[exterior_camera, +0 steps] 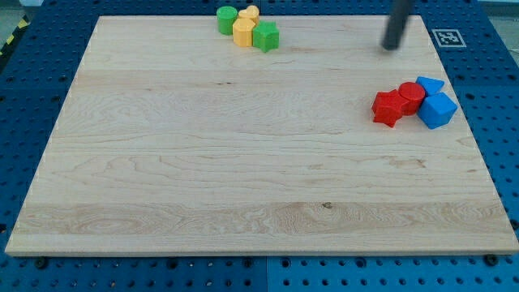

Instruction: Separate the red star from the group of blocks

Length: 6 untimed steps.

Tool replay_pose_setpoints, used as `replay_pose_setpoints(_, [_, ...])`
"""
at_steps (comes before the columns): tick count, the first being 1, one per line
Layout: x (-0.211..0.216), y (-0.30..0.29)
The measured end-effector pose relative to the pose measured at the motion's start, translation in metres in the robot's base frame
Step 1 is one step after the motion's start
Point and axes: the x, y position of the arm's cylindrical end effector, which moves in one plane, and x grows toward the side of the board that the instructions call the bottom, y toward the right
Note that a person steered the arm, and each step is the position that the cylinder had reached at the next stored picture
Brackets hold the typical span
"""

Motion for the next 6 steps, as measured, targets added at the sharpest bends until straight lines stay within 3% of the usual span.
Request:
replay_pose_setpoints(1, [0.042, 0.034])
replay_pose_setpoints(2, [0.042, 0.035])
replay_pose_setpoints(3, [0.063, 0.080])
replay_pose_setpoints(4, [0.088, 0.086])
replay_pose_setpoints(6, [0.122, -0.062])
